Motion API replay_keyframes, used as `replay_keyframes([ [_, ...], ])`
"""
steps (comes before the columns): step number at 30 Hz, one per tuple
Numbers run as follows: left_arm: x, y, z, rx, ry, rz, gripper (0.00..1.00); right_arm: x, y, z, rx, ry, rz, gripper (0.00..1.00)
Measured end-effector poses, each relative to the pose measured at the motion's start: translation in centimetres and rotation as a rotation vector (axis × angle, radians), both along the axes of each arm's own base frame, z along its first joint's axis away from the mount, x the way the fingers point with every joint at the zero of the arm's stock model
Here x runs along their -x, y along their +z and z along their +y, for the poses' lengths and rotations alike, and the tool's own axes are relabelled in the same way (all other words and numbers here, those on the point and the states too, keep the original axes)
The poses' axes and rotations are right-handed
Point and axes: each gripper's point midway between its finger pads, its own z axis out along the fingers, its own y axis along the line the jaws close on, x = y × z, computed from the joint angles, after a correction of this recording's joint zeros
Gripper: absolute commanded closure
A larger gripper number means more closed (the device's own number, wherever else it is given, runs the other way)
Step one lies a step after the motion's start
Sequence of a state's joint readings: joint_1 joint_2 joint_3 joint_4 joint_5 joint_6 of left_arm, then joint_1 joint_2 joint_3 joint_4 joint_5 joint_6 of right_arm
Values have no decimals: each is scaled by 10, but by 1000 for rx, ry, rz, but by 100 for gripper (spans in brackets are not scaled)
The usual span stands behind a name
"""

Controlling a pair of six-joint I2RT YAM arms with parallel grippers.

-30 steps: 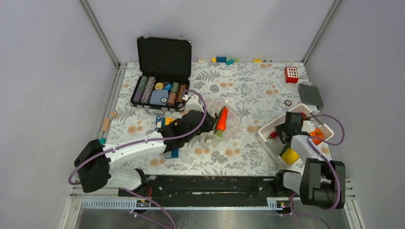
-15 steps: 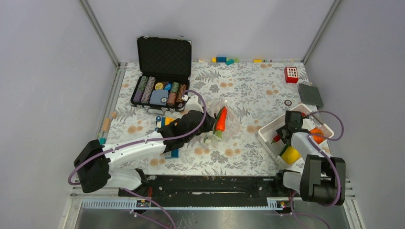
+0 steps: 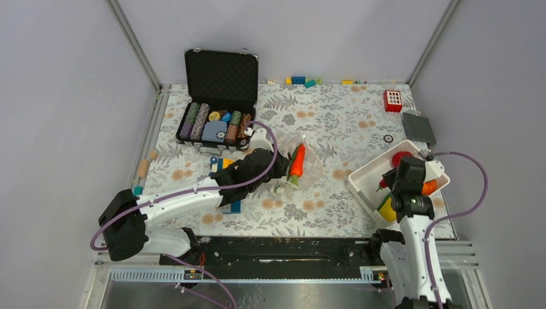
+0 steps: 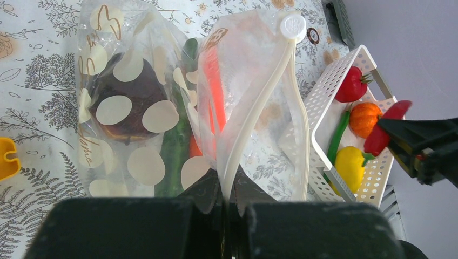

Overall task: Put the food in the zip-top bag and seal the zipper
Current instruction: Pick up the fake vegetable from the bin, then place the fake vegetable in the zipper food storage bag.

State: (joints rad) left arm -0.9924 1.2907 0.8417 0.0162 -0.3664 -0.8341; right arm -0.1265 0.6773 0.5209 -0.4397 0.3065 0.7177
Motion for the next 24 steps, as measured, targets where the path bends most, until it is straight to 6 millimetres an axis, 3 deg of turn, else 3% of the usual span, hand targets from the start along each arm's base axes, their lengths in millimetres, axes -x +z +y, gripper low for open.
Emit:
replay_keyframes([
  [3,0,0,0,-3,-1,-2,100,5,21,7,7,50,-69,83],
  [6,0,0,0,-4,-3,-3,100,4,41,30,-32,180,-162,83],
  [10,0,0,0,-4,-6,-2,100,-5,81,93,-173,499,-339,83],
  [13,0,0,0,-4,-6,-2,100,3,102,142,-273,750,-399,83],
  [16,1,0,-1,-7,-12,-5,100,31,114,210,-407,1092,-352,84],
  [19,2,1,-3,-13,-36,-17,100,55,117,255,-535,1322,-240,87],
  [24,7,-2,-3,-13,-79,-47,100,58,112,279,-686,1385,-65,87],
])
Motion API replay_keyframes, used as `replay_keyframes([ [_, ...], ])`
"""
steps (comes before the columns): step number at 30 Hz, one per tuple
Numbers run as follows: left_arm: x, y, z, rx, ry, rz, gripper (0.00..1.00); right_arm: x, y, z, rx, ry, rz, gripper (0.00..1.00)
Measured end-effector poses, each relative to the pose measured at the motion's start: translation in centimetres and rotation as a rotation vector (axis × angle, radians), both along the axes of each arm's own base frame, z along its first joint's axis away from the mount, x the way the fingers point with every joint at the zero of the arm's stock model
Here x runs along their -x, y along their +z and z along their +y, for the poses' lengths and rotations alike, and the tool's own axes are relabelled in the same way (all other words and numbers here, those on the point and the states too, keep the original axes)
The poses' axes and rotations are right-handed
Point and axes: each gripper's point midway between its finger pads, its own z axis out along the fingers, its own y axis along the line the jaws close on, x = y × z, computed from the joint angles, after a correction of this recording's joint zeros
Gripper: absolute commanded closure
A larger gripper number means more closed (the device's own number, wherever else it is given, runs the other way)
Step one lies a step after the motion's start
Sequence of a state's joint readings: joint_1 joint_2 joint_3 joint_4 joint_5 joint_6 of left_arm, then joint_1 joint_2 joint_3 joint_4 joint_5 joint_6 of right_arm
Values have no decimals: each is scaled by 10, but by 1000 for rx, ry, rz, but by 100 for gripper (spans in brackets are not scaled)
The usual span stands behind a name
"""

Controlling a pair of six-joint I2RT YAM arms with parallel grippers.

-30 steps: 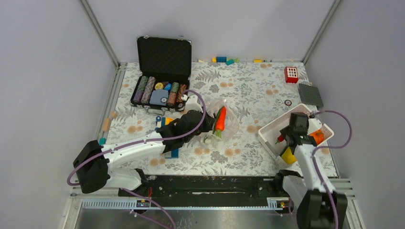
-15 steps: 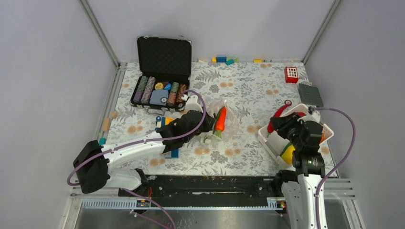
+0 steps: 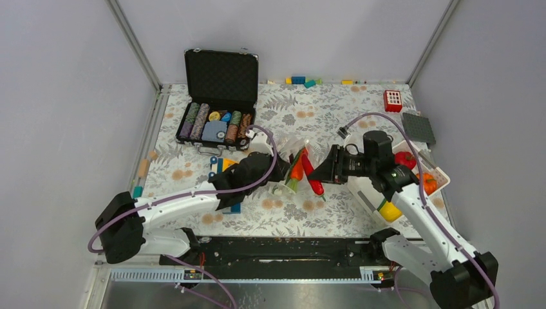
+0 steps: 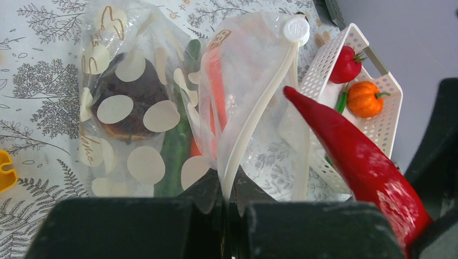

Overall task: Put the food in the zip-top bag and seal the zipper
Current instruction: Place the fake vegetable in the zipper food storage bag.

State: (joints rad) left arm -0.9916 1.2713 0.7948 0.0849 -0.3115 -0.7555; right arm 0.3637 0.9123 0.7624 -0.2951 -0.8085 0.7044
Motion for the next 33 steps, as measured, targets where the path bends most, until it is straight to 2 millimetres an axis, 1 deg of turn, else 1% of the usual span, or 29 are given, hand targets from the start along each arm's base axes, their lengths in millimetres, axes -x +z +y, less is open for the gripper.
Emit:
replay_keyframes([
  [2,4,-2,2,1,-17,-9,100,1,-3,3,2,17,56,87],
  [5,7,2,1,9,-40,-28,100,-2,-10,7,6,34,132,86],
  [9,9,6,-3,15,-68,-44,100,-10,-27,11,23,24,229,85],
  [13,12,9,-7,20,-89,-55,100,-24,-40,17,28,-6,303,86],
  [15,14,10,-8,21,-99,-59,100,-34,-47,17,40,-53,326,86],
  [18,17,12,-10,29,-115,-59,100,-58,-53,16,48,-178,323,79],
  [22,22,12,-14,35,-138,-56,100,-85,-64,9,43,-359,310,79],
  [24,25,11,-16,35,-151,-52,100,-92,-72,6,45,-432,311,79],
  [27,27,7,-22,38,-172,-39,100,-97,-80,6,57,-504,302,79],
  [33,30,3,-32,53,-189,-8,100,-98,-89,12,117,-570,251,67],
])
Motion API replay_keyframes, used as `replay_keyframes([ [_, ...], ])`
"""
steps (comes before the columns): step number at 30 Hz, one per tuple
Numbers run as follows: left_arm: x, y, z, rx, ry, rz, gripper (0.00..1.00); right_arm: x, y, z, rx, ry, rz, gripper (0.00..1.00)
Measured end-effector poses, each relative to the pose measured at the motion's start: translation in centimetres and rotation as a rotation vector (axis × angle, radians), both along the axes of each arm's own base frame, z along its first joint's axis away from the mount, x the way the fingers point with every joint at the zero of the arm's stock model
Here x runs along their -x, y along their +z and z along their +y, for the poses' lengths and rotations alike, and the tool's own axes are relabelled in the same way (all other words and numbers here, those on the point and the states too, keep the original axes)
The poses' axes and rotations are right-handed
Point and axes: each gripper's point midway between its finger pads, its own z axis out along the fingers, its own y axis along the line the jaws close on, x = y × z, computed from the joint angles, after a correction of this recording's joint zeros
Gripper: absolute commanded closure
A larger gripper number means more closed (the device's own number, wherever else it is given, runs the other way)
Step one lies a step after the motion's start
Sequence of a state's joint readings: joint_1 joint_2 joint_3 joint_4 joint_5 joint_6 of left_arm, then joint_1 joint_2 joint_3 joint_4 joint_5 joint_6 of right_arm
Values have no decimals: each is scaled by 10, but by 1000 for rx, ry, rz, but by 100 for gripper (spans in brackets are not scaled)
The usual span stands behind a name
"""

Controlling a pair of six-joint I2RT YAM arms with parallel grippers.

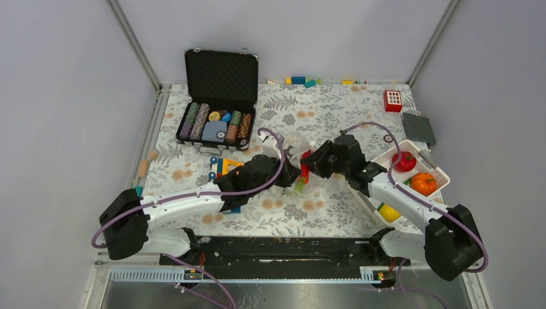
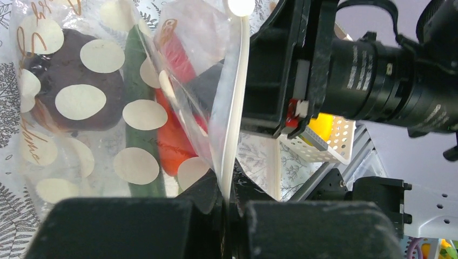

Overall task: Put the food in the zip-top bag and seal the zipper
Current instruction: Place the fake vegetable in the zipper food storage bag.

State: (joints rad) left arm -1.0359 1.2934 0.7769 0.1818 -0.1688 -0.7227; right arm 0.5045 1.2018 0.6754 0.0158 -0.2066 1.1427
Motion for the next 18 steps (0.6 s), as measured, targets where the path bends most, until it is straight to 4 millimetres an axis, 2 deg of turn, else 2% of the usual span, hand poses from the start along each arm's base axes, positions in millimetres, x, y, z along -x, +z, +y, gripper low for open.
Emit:
replay_keyframes([
  [1,0,0,0,4,2,4,100,2,-3,1,23,-3,-6,64],
  [4,-1,0,1,3,16,12,100,8,-11,3,104,-13,-26,42],
  [8,-4,0,5,-7,55,18,100,13,-13,-1,183,-13,-67,23],
  [18,-12,1,17,-5,142,35,100,15,9,0,168,7,-160,18],
])
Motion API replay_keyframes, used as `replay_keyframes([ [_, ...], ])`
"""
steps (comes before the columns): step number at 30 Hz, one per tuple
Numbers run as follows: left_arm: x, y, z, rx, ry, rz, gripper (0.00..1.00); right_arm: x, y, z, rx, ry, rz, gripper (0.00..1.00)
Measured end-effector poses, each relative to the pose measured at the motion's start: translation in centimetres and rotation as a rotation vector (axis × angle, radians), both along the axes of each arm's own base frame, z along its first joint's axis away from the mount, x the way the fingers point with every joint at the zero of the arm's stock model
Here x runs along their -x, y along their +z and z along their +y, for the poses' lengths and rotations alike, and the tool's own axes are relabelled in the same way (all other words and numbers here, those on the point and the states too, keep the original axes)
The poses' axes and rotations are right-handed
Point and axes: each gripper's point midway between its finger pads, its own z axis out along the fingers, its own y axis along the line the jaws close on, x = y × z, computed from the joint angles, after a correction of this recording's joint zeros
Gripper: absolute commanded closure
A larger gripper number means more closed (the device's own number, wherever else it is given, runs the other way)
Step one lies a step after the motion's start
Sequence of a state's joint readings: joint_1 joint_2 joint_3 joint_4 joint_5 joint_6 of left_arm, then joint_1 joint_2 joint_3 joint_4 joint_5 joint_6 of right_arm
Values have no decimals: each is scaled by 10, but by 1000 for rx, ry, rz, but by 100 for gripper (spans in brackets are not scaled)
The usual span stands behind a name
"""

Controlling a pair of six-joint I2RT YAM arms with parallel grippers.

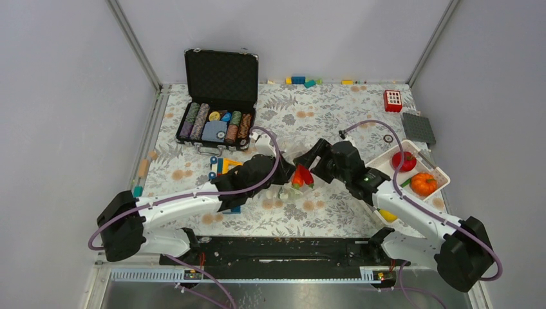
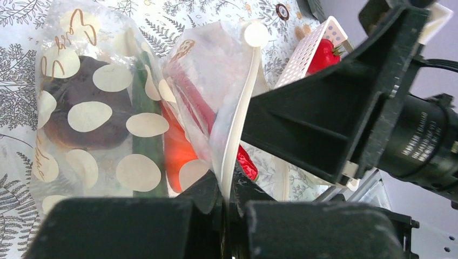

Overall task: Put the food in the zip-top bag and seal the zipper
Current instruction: Place the fake vegetable in the zipper food storage bag, then pick up the fake vegetable from the bin.

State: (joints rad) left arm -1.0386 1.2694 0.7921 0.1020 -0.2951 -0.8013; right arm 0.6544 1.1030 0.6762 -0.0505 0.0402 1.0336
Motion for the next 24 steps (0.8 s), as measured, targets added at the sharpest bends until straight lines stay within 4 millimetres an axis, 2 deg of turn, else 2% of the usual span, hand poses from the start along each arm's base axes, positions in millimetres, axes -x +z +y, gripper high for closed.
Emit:
replay_keyframes([
  [2,-2,1,1,7,11,4,100,2,5,-3,9,9,-17,14],
  [4,-3,3,3,16,18,5,100,4,14,-6,18,17,-45,2],
  [9,-8,12,8,43,40,1,100,7,36,-24,54,-5,-139,0],
  [14,-15,12,13,53,65,7,100,9,47,-56,160,-76,-208,0],
  [18,-16,9,17,52,75,11,100,7,49,-99,279,-188,-196,0],
  [21,-17,9,19,51,79,12,100,-2,46,-153,374,-346,-132,0],
  [22,-18,10,20,53,80,11,100,-4,40,-176,422,-408,-93,0],
  [24,-18,10,20,55,80,10,100,-5,30,-209,510,-496,-25,0],
])
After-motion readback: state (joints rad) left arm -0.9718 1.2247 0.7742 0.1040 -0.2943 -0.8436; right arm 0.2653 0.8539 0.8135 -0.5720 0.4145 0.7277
